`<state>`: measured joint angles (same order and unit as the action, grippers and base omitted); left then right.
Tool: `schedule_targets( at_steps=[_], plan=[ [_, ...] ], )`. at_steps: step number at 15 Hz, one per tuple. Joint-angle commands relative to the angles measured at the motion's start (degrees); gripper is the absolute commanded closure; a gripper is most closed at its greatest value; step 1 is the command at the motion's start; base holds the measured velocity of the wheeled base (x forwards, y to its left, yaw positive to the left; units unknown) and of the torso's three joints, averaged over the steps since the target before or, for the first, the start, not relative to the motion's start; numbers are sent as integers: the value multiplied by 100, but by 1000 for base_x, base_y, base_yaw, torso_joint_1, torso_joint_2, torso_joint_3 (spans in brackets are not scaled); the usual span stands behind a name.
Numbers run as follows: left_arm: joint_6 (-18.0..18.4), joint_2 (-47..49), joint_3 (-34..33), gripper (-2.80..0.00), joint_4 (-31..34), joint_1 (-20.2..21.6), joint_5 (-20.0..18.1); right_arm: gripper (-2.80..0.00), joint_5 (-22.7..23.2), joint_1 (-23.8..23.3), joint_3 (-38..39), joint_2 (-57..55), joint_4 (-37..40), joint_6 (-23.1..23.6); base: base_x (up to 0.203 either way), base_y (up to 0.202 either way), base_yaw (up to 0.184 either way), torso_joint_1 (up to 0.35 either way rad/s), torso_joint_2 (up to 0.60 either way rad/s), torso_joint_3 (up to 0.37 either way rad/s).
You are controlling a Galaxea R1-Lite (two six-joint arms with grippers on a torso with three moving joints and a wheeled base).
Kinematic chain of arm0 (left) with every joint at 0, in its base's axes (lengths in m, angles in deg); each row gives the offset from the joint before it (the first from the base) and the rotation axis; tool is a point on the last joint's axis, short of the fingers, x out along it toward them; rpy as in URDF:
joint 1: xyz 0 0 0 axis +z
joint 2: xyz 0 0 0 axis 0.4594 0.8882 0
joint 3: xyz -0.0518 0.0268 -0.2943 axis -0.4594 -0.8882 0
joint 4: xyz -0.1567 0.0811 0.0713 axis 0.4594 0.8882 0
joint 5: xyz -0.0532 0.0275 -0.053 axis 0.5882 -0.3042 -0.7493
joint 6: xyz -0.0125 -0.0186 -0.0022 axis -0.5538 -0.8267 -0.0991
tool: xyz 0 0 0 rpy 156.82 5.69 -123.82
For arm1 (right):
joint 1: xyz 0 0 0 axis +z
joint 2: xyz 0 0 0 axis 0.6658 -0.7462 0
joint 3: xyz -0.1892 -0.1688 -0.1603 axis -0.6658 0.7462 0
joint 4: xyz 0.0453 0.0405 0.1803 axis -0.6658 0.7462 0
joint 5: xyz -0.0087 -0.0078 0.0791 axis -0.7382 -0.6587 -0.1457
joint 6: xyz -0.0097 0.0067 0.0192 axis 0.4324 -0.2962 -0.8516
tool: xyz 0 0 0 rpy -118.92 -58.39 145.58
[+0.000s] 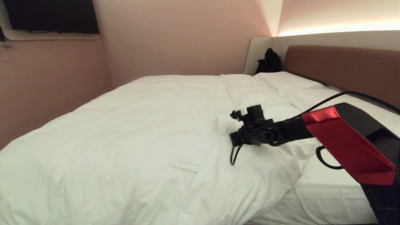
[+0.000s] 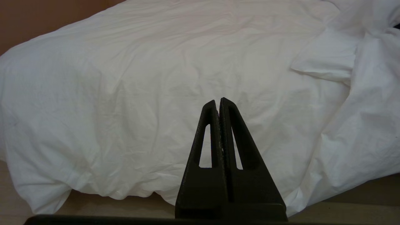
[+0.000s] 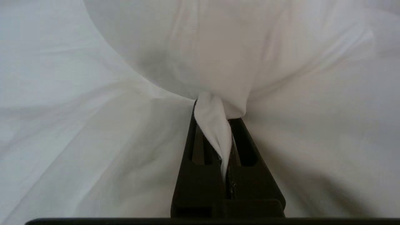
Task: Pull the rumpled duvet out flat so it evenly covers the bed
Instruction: Flatten the corners of the folded blanket
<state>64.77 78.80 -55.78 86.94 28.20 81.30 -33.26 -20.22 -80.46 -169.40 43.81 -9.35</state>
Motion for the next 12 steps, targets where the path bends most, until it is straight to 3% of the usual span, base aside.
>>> schedule_targets(
  at_steps=[1,12],
  plan=[
    [0,0,-5,0,-1,3,1,0,-4,2,101,261,-21,8,0,0,0,0,0,0],
    [0,0,2,0,-1,3,1,0,-5,-32,2055,2761,-47,57,0,0,0,0,0,0]
  ],
)
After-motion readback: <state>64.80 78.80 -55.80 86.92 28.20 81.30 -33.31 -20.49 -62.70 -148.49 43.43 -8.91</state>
